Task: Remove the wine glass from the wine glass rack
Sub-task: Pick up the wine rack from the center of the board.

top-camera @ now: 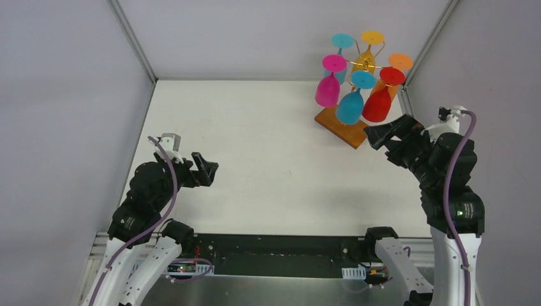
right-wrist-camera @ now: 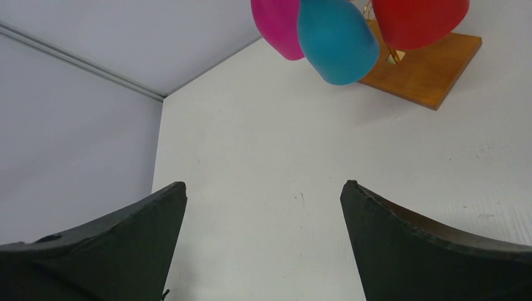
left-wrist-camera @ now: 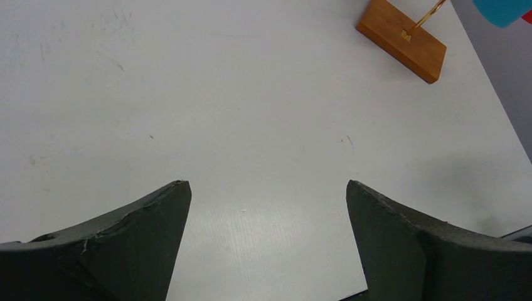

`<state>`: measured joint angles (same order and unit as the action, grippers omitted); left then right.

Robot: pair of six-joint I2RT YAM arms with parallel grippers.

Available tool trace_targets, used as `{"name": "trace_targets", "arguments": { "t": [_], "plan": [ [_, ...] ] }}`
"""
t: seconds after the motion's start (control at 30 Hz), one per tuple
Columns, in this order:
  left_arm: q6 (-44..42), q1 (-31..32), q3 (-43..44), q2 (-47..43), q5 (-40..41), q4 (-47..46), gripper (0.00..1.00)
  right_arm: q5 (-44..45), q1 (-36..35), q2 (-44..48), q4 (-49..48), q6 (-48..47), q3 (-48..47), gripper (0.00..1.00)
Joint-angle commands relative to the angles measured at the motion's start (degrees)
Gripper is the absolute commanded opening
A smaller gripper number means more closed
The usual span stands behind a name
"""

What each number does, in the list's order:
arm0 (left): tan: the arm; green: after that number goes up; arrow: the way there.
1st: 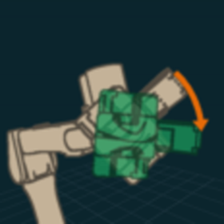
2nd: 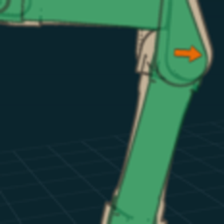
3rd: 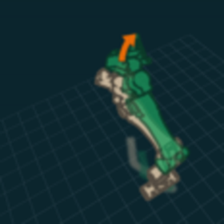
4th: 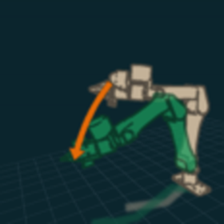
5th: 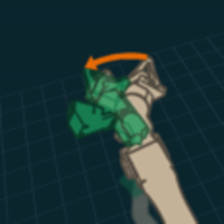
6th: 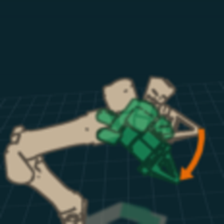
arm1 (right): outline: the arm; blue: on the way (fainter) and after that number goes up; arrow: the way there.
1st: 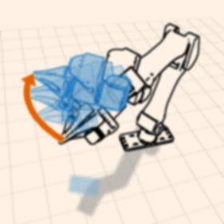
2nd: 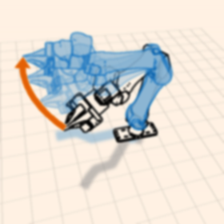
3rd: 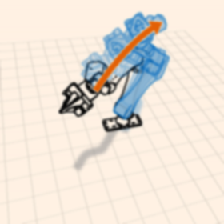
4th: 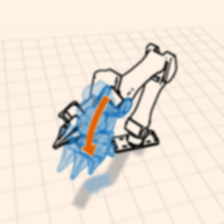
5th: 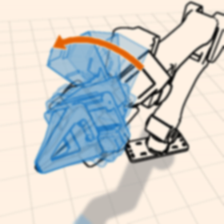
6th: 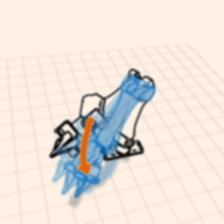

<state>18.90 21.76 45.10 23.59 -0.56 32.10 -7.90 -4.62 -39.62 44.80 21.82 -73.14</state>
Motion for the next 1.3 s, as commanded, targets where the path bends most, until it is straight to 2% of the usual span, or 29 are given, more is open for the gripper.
{"name": "trace_targets", "arguments": {
  "t": [0.0,0.17,0.5,0.77,0.97,1.27],
  "plan": [
    [-0.8,0.2,-0.5,-3.1,2.9,-1.3,0.99,1.2,-0.2,-5.4,-3.0,-0.3,-7.3,0.96],
    [-1.0,0.2,-1.1,-5.3,5.1,-0.7,0.99,4.4,-0.2,-14.1,-0.7,0.3,-17.1,0.94],
    [-0.9,0.1,-1.0,-5.2,5.1,0.4,0.99,11.9,-0.2,-23.1,-5.7,3.3,-24.0,0.85],
    [-0.8,0.1,-0.9,-4.8,4.8,0.8,0.99,12.3,-0.2,-33.8,-4.9,3.0,-34.3,0.69],
    [-0.6,0.2,-0.8,-4.5,4.1,0.9,0.99,12.5,-0.8,-41.8,-3.4,0.6,-41.6,0.64],
    [-0.7,-0.4,-0.8,-4.0,3.7,1.0,0.99,27.0,-7.6,-55.2,5.5,-8.6,-61.0,0.61]
  ]
}}
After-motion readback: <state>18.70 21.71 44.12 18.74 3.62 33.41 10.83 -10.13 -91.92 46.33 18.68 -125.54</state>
